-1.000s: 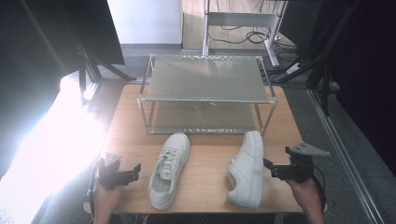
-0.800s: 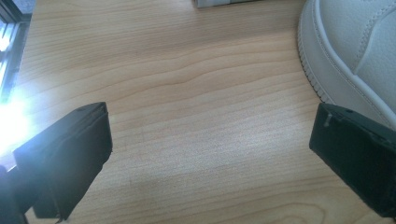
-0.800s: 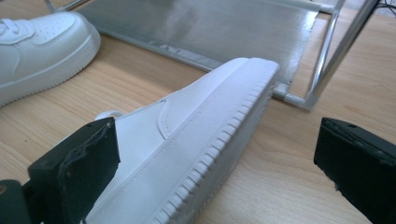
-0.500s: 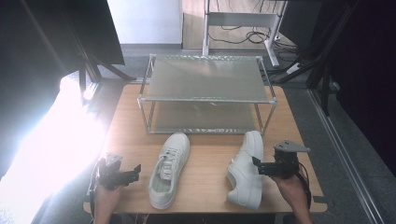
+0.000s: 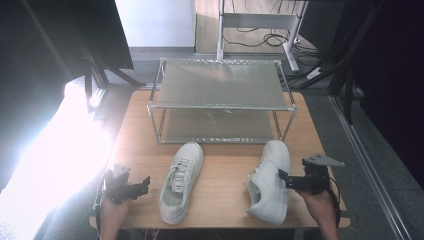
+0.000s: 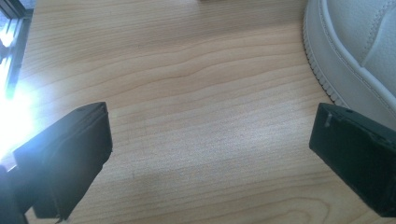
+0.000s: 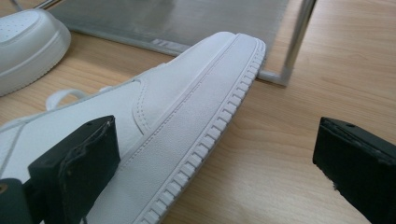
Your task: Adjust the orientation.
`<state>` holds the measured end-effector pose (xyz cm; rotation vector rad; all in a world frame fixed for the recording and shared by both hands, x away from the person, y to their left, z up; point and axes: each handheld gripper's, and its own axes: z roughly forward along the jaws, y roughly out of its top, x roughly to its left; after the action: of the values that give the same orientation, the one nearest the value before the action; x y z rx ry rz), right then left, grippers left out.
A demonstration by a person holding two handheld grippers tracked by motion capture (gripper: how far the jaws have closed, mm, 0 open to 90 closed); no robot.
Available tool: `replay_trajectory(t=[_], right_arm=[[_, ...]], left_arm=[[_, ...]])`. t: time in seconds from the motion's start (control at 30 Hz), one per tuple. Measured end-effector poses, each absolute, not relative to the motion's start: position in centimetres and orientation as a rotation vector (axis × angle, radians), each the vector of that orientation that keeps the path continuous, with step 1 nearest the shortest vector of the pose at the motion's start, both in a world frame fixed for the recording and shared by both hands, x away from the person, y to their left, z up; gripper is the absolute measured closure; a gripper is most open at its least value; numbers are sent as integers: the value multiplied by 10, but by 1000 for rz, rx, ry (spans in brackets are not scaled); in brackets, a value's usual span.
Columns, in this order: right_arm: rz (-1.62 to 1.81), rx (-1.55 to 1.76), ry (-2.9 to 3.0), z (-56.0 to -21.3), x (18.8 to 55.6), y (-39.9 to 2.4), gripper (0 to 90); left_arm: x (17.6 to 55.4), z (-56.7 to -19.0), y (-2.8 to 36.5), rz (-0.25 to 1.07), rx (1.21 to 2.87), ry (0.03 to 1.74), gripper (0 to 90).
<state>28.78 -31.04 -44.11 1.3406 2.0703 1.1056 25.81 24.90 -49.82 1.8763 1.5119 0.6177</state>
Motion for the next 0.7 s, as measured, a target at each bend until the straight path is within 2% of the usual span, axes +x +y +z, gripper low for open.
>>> replay_trajectory(t=[0.3, 0.53, 0.7], right_arm=[[1083, 1414, 2009, -445, 278, -338, 12], [1015, 1495, 1989, -455, 270, -365, 48], [973, 1545, 1978, -464, 271, -378, 138]], left_arm=[[258, -499, 248, 617, 1886, 1515, 0], [259, -500, 245, 612, 1898, 1511, 0], [259, -500, 245, 610, 1899, 1513, 0]])
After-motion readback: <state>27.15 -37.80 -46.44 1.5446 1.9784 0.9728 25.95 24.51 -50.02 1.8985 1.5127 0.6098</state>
